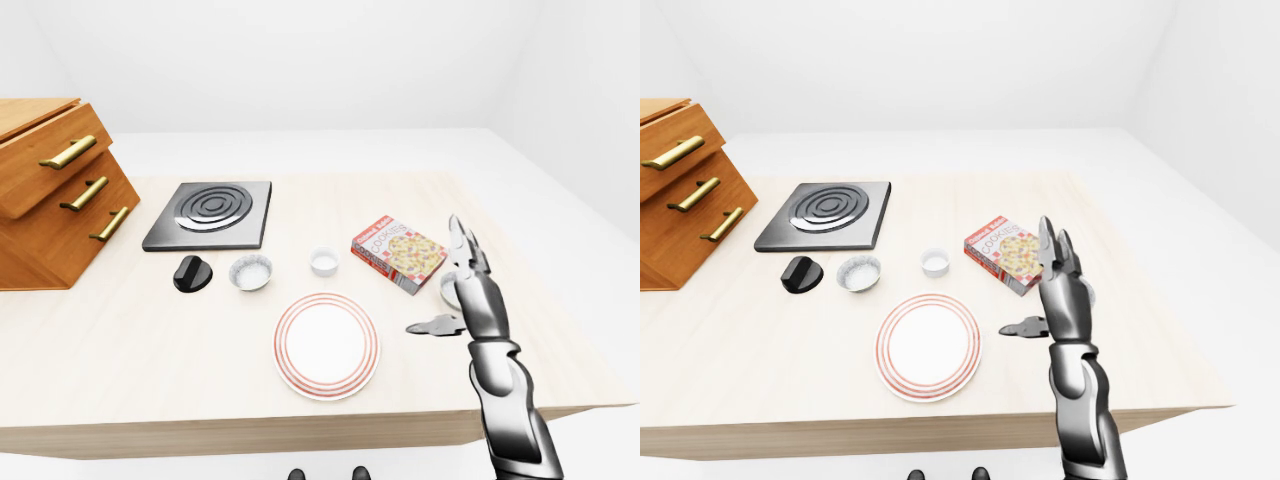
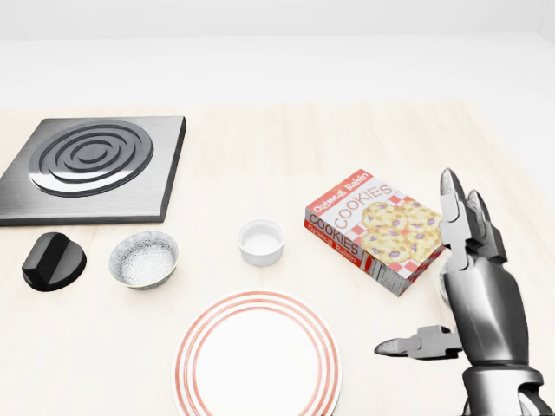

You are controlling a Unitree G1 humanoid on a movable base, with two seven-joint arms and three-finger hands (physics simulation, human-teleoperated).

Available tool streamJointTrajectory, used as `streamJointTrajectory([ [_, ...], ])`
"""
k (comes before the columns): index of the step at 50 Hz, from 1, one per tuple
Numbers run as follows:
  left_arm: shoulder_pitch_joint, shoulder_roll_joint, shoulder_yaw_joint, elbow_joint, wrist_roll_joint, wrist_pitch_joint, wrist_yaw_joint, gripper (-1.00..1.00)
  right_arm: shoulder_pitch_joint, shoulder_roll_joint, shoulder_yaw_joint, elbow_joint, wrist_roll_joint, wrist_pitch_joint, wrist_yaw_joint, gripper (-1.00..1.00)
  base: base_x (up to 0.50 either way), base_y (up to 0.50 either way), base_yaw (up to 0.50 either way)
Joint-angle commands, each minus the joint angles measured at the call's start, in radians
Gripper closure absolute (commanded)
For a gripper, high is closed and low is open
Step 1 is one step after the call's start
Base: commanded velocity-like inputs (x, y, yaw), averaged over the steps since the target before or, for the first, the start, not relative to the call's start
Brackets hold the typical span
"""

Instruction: Pick the akita bowl next to the plate and place it on the plate.

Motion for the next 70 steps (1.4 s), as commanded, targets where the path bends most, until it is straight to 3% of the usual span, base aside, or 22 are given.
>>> streamJointTrajectory([
  [1,0.001,0.006,0.003,0.001,-0.006,0.0,0.01,-1.0,0.016,-0.037,-0.074,-0.028,-0.327,-0.009,-0.06,-1.0,0.0,0.0,0.0],
  [16,-0.006,0.008,-0.009,0.017,-0.007,0.0,0.013,-1.0,0.023,-0.062,-0.103,0.008,-0.566,-0.009,-0.082,-1.0,0.0,0.0,0.0],
  [30,0.0,0.011,-0.005,0.007,-0.011,0.0,0.017,-1.0,-0.018,-0.086,-0.048,0.226,-0.735,-0.009,-0.21,-1.0,0.0,0.0,0.0],
  [36,-0.003,0.009,-0.002,0.004,-0.005,0.0,0.017,-1.0,-0.061,-0.111,-0.019,0.347,-0.771,0.026,-0.287,-1.0,0.0,0.0,0.0],
  [39,-0.008,0.01,-0.008,0.016,-0.004,0.0,0.016,-1.0,-0.093,-0.117,-0.01,0.408,-0.768,0.049,-0.327,-1.0,0.0,0.0,0.0],
  [40,-0.007,0.012,-0.007,0.014,-0.007,0.0,0.018,-1.0,-0.118,-0.12,-0.008,0.46,-0.776,0.073,-0.361,-1.0,0.0,0.0,0.0],
  [48,-0.008,0.014,-0.012,0.02,-0.01,0.0,0.019,-1.0,-0.222,-0.163,0.017,0.664,-0.757,0.162,-0.482,-1.0,0.0,0.0,0.0],
  [60,-0.002,0.011,-0.005,0.007,-0.011,0.0,0.016,-1.0,-0.326,-0.217,0.007,0.865,-0.618,0.165,-0.507,-1.0,0.0,0.0,0.0],
  [70,-0.001,0.005,-0.003,0.008,-0.009,0.0,0.012,-1.0,-0.448,-0.243,0.078,1.22,-0.549,0.165,-0.507,-1.0,0.0,0.0,0.0],
])
